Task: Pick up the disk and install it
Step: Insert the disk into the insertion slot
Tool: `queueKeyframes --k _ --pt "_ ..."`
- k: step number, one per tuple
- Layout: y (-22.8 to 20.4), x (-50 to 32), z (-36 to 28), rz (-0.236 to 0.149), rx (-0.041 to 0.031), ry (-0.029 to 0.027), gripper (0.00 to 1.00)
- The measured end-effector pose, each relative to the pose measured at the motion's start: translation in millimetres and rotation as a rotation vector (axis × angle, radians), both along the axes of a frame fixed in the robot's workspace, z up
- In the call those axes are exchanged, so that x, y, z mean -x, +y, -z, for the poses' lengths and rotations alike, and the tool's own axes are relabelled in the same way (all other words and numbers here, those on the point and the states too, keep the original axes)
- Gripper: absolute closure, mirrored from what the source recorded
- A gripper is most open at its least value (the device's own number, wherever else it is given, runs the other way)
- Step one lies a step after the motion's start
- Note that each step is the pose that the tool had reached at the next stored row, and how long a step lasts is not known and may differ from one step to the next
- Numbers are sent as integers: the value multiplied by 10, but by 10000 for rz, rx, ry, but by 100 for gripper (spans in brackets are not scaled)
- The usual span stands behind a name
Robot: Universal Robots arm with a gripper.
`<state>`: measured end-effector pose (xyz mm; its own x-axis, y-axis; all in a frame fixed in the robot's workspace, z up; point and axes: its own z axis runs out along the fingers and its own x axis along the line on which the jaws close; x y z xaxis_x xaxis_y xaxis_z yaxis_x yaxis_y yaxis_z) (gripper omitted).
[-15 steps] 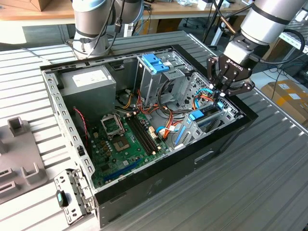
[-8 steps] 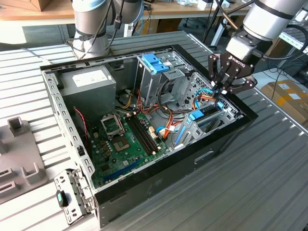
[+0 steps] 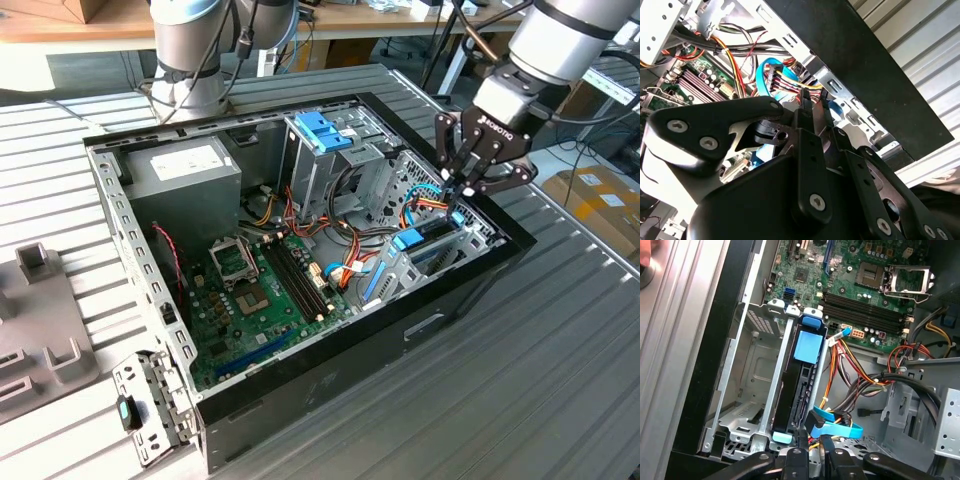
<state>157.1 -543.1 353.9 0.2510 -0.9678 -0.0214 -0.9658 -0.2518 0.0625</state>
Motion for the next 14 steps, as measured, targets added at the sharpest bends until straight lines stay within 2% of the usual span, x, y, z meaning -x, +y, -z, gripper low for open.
queueKeyframes --k 3,7,9,10,12,13,14 --pt "-10 -16 14 -15 3 45 76" --pt "-11 -36 27 -159 184 87 76" --pt "-12 -37 27 -183 214 89 76" --pt "-11 -39 27 -206 294 93 76" --pt "-11 -40 28 -337 391 97 76" --pt "-11 -40 30 -601 465 95 76" --pt "-11 -40 30 -712 506 93 76"
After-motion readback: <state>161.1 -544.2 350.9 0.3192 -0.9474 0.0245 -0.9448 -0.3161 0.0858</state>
